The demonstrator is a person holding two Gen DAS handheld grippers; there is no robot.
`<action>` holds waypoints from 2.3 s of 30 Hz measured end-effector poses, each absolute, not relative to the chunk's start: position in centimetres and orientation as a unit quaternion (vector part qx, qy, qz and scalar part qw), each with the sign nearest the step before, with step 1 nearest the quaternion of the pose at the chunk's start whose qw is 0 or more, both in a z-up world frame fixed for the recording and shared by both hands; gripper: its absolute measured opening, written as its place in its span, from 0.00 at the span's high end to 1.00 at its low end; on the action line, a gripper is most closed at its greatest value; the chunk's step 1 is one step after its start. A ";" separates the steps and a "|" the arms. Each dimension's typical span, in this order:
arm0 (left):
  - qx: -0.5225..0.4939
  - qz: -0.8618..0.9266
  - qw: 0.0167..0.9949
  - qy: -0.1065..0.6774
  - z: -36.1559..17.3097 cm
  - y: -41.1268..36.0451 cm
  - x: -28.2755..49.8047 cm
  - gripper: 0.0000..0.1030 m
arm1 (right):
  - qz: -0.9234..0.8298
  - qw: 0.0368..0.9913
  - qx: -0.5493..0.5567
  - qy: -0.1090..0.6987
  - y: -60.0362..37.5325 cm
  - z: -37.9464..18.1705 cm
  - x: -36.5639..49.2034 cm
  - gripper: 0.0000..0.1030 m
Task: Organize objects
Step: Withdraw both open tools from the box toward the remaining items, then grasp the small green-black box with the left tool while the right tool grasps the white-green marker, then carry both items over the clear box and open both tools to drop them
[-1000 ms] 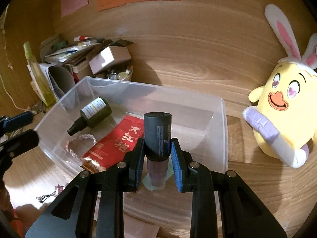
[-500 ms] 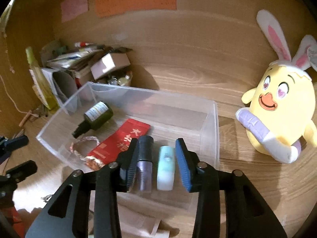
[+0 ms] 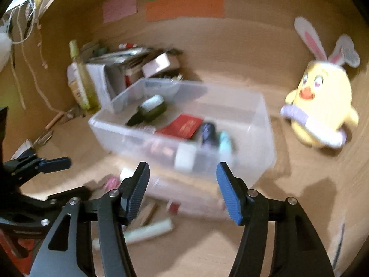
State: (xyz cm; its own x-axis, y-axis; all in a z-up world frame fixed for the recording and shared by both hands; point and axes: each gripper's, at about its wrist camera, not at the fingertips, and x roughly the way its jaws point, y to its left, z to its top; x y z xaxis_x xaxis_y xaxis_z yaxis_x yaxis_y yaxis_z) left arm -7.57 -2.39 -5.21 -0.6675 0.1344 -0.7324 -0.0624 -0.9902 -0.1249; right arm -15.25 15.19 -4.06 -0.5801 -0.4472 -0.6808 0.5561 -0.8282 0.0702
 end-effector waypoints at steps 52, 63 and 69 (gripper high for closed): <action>-0.420 0.904 0.078 -0.023 -7.6 0.0 -7.9 0.76 | -0.868 0.265 0.413 0.082 16.9 -8.6 -11.8 0.86; -0.368 0.926 0.059 -0.055 -3.6 -2.6 -7.4 0.76 | -0.888 0.259 0.376 0.052 18.3 -5.5 -12.3 0.86; -0.338 0.938 0.042 -0.062 -1.4 -4.0 -7.0 0.76 | -0.900 0.254 0.352 0.044 19.0 -3.7 -13.0 0.86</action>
State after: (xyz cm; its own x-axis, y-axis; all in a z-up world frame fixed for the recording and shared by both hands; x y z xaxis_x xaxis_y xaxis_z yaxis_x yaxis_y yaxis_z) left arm -7.02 -4.00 -1.41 -0.7677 0.1212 -0.6292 -0.0374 -0.9888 -0.1448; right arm -12.95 18.99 -3.66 -0.6224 -0.4261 -0.6565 0.4882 -0.8670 0.1000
